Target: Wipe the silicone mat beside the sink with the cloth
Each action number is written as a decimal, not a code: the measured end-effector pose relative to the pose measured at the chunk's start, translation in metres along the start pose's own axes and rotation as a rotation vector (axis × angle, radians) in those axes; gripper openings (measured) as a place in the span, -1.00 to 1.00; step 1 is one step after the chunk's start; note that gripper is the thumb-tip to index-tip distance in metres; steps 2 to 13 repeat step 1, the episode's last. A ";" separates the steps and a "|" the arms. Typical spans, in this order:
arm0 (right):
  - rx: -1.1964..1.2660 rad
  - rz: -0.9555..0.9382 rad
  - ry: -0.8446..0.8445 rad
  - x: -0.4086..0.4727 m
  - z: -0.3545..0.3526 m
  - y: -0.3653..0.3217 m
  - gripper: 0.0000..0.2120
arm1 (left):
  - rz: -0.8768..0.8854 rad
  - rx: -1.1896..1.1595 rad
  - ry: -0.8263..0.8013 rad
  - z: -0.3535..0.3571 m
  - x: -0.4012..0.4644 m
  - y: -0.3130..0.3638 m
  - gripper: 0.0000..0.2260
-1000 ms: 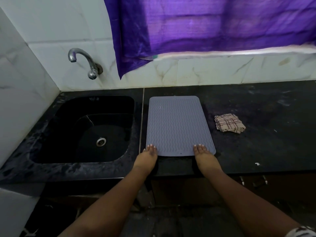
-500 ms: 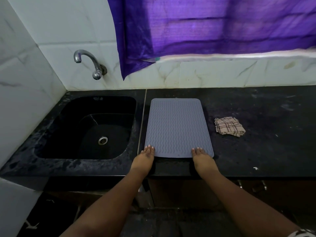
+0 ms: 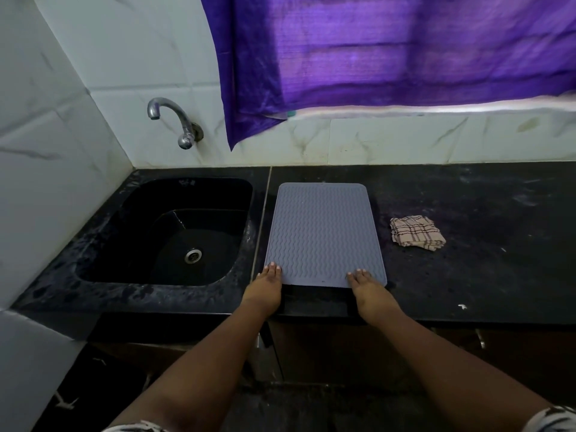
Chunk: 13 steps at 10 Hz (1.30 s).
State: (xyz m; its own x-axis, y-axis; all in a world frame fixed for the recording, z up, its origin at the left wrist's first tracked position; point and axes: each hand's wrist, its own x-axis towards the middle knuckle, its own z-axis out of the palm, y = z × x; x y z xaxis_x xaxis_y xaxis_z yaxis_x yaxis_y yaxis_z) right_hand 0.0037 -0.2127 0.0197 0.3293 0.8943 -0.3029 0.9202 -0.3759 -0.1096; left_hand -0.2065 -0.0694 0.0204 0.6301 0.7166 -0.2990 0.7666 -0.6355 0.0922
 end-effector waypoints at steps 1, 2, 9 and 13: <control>0.128 0.004 -0.013 -0.002 -0.011 0.000 -0.37 | -0.016 -0.055 -0.015 -0.009 -0.001 0.004 -0.48; 0.128 0.004 -0.013 -0.002 -0.011 0.000 -0.37 | -0.016 -0.055 -0.015 -0.009 -0.001 0.004 -0.48; 0.128 0.004 -0.013 -0.002 -0.011 0.000 -0.37 | -0.016 -0.055 -0.015 -0.009 -0.001 0.004 -0.48; 0.128 0.004 -0.013 -0.002 -0.011 0.000 -0.37 | -0.016 -0.055 -0.015 -0.009 -0.001 0.004 -0.48</control>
